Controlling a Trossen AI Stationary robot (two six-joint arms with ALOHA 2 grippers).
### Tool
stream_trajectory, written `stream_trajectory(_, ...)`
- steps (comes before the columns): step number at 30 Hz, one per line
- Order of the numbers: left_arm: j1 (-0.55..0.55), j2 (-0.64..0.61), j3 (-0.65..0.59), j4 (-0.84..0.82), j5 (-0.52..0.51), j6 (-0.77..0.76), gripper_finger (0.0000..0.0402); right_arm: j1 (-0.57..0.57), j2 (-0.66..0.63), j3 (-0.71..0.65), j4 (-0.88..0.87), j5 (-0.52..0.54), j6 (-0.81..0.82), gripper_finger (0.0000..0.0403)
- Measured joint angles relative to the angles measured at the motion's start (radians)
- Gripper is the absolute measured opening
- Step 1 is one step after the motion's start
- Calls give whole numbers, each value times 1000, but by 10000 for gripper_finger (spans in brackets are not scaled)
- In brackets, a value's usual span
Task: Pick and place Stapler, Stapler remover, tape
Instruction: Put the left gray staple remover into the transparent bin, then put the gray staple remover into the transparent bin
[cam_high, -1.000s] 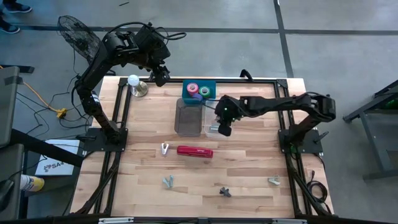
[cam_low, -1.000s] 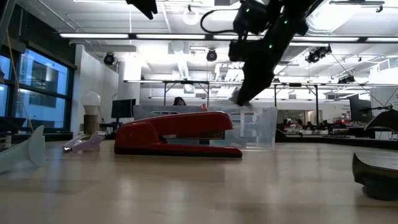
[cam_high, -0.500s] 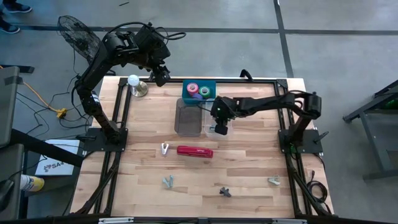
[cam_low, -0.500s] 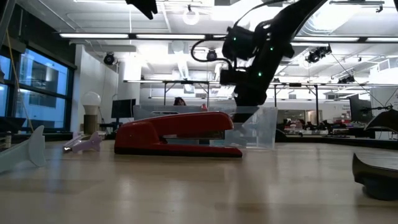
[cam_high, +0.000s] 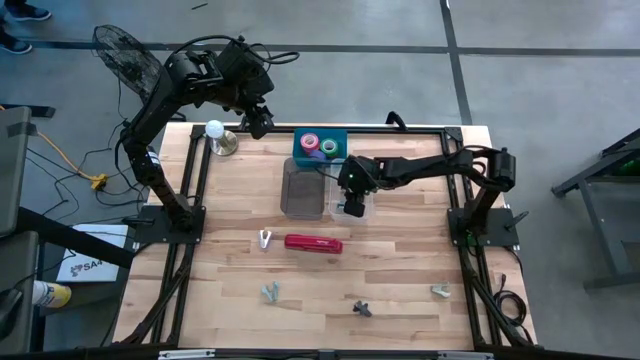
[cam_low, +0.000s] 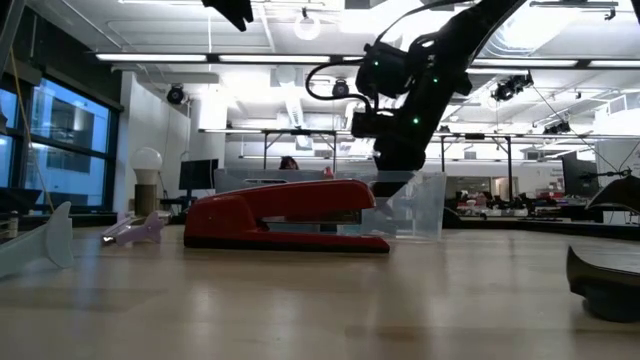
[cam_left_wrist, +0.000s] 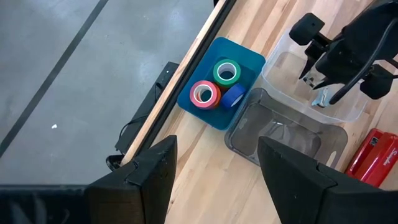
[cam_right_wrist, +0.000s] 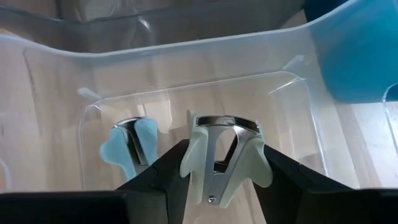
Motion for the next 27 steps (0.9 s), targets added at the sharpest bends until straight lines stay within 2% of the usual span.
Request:
stream_trajectory(9, 0, 0, 0, 0, 1, 2, 220, 1, 0, 0, 3, -5, 53, 160)
stream_trajectory(20, 0, 0, 0, 0, 3, 5, 220, 1, 0, 0, -4, -16, 161, 234)
stream_trajectory(27, 0, 0, 0, 0, 3, 7, 220, -5, -32, 0, -22, -5, 239, 259)
